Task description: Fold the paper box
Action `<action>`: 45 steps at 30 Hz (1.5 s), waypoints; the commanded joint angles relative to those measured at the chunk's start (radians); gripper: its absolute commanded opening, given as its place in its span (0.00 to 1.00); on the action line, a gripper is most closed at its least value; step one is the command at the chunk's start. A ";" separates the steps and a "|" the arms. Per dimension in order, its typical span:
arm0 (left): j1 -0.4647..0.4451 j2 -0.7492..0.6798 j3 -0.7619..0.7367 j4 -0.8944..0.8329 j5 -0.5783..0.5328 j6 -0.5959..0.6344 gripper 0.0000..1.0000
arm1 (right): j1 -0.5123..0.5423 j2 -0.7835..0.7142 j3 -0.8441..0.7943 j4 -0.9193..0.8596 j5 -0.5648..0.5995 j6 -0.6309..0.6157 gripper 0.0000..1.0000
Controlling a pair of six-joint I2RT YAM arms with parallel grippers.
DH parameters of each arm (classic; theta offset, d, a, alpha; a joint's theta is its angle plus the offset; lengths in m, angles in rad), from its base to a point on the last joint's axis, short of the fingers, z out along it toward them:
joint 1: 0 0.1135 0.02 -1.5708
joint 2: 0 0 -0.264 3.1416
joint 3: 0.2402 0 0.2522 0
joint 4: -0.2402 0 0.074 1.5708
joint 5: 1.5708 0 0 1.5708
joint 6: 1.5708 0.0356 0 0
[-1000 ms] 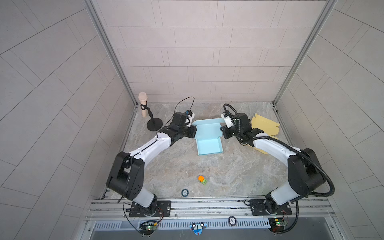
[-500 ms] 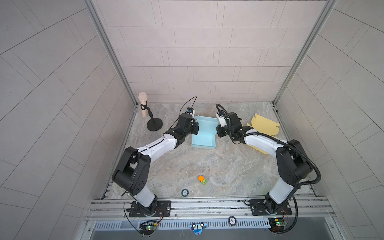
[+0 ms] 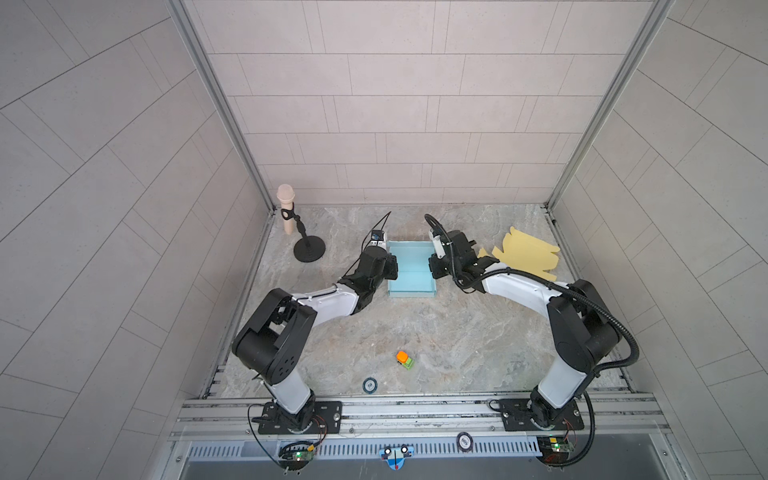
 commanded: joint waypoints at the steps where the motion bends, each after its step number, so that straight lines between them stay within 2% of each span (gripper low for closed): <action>1: -0.051 0.017 -0.028 0.086 0.012 -0.032 0.07 | 0.041 -0.029 -0.036 0.028 -0.016 0.004 0.17; 22: -0.113 0.034 -0.162 0.216 -0.073 -0.084 0.07 | 0.077 -0.060 -0.076 0.015 0.060 -0.006 0.17; 45: -0.132 0.074 -0.284 0.340 -0.085 -0.123 0.07 | 0.102 -0.064 -0.152 0.038 0.095 0.038 0.17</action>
